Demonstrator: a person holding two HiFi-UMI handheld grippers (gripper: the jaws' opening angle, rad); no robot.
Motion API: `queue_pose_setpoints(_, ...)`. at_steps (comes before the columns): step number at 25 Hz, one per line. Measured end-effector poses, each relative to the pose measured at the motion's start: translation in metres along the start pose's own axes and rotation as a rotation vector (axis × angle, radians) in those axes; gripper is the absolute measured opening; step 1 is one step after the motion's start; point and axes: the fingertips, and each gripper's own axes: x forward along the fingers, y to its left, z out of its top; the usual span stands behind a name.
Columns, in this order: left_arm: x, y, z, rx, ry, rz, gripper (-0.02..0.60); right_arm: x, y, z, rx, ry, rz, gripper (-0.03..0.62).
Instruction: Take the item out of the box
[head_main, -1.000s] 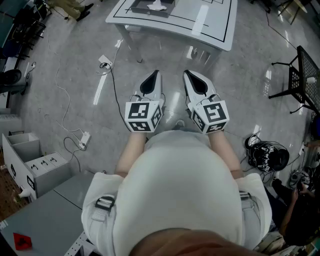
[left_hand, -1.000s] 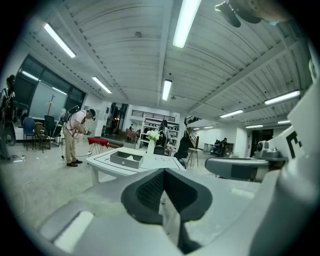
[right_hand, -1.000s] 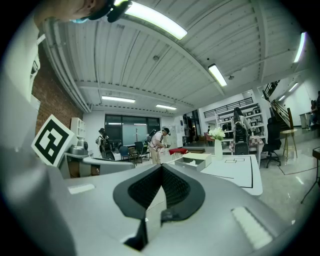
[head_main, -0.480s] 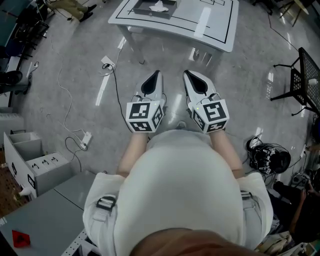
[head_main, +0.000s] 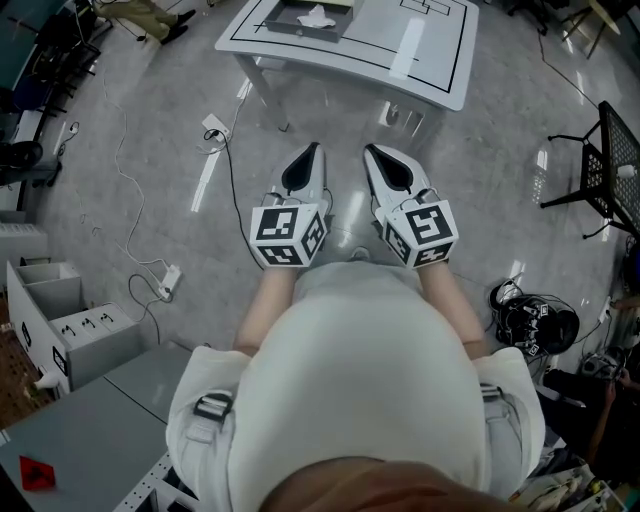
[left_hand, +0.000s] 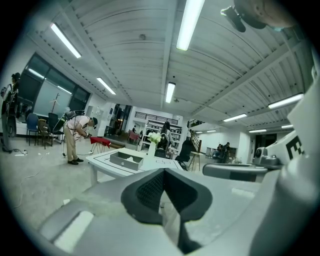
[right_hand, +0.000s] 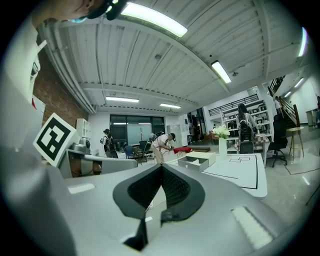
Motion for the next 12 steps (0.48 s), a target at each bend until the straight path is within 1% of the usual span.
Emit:
queue_pose_setpoints(4,0.000,0.000,-0.005,-0.014,0.014,0.005,-0.003,0.002,-0.004,-0.002,0.024,0.002,0.001,-0.009)
queue_pose_setpoints(12,0.013,0.020,-0.009,-0.034,0.038,0.034,-0.003,0.017,-0.011,-0.008,0.042,0.020,0.010,-0.009)
